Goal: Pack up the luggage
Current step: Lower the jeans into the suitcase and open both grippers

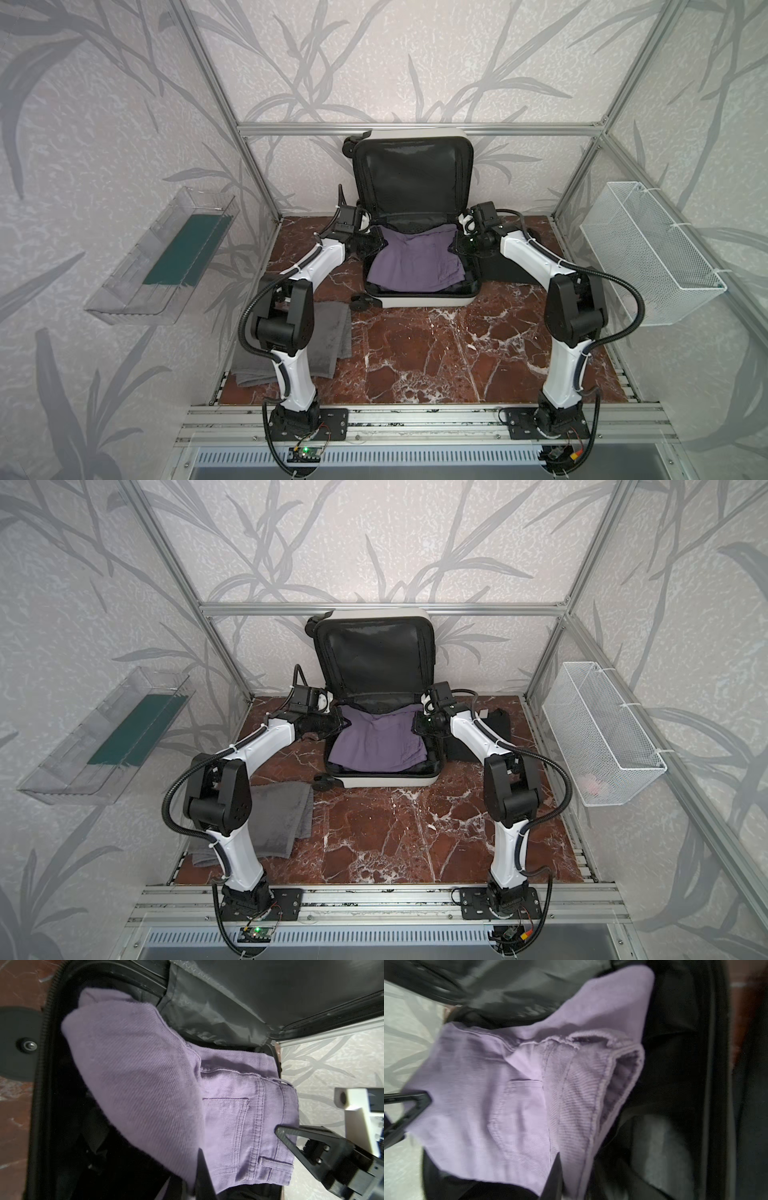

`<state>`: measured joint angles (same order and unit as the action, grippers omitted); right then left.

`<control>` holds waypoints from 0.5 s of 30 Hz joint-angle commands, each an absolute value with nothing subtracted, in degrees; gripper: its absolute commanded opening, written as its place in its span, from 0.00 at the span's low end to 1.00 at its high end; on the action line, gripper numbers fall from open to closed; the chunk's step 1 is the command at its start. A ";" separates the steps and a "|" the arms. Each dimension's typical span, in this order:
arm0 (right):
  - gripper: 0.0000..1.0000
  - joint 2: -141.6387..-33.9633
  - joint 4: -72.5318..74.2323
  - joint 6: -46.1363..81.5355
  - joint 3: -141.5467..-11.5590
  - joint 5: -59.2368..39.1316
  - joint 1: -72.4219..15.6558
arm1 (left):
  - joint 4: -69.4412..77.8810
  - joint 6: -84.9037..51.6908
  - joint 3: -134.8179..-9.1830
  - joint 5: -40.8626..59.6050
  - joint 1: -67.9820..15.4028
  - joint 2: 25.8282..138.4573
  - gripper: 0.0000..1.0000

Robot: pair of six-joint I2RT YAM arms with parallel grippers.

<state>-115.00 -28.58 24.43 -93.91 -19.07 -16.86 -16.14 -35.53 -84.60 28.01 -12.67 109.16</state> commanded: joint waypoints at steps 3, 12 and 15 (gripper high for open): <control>0.00 -118.21 -29.06 22.02 -97.84 -17.96 -16.44 | -16.49 -32.66 -87.47 26.84 -12.48 110.70 0.00; 0.57 -116.41 -32.48 20.21 -99.64 -16.12 -16.44 | -23.09 -29.36 -92.35 24.78 -12.48 110.36 0.54; 0.63 -114.69 -35.55 19.16 -101.50 -14.25 -16.43 | -25.79 -28.18 -94.78 23.24 -12.48 109.04 0.82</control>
<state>-118.50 -32.03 21.04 -98.54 -16.34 -16.29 -22.22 -30.48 -91.88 25.26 -12.56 111.09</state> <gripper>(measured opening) 0.622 0.791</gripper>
